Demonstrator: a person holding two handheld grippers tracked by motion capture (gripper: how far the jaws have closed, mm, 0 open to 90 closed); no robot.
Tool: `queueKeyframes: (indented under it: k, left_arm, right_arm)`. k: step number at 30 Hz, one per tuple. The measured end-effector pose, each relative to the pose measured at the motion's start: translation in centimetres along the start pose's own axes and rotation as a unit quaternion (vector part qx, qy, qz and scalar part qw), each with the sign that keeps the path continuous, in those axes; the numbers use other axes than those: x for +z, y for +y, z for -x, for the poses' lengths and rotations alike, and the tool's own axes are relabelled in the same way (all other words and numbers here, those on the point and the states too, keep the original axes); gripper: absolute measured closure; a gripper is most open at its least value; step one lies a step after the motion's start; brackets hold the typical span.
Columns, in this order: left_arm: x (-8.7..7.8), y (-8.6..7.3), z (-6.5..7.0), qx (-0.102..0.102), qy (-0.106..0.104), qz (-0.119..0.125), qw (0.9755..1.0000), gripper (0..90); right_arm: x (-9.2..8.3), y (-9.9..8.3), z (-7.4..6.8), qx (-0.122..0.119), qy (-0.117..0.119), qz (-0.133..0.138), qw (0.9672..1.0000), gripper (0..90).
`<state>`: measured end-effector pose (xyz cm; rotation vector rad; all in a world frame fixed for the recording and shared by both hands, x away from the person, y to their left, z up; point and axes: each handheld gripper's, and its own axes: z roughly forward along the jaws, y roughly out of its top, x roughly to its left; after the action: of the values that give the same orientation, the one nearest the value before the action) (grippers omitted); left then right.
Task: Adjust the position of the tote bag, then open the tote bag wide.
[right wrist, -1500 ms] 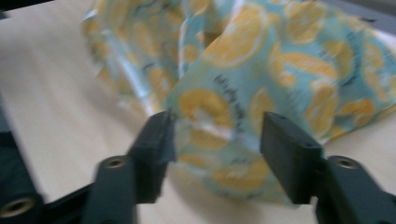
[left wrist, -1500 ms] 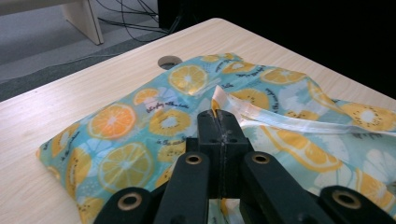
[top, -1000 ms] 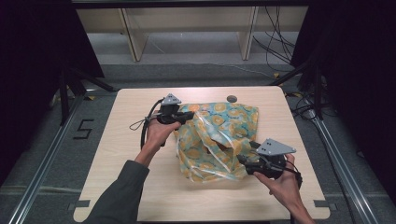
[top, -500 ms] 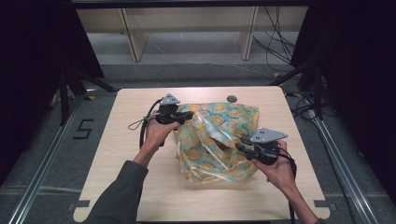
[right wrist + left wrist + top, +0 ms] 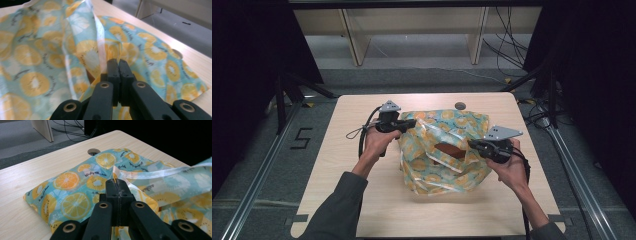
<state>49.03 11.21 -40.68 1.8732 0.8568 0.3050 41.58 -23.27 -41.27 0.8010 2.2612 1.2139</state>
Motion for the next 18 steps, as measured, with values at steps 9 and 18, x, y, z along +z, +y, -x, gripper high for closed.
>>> queueKeyframes:
  k: [9,18]
  left_arm:
    - [0.3,0.2,0.0,0.001,0.005,0.0,1.0,89.3]
    - [1.8,2.1,-1.0,0.008,0.039,-0.008,0.9992,89.3]
  right_arm:
    - [0.9,0.8,2.1,0.015,-0.022,0.006,0.9996,90.0]
    - [2.4,2.6,4.8,0.004,-0.046,-0.005,0.9989,90.0]
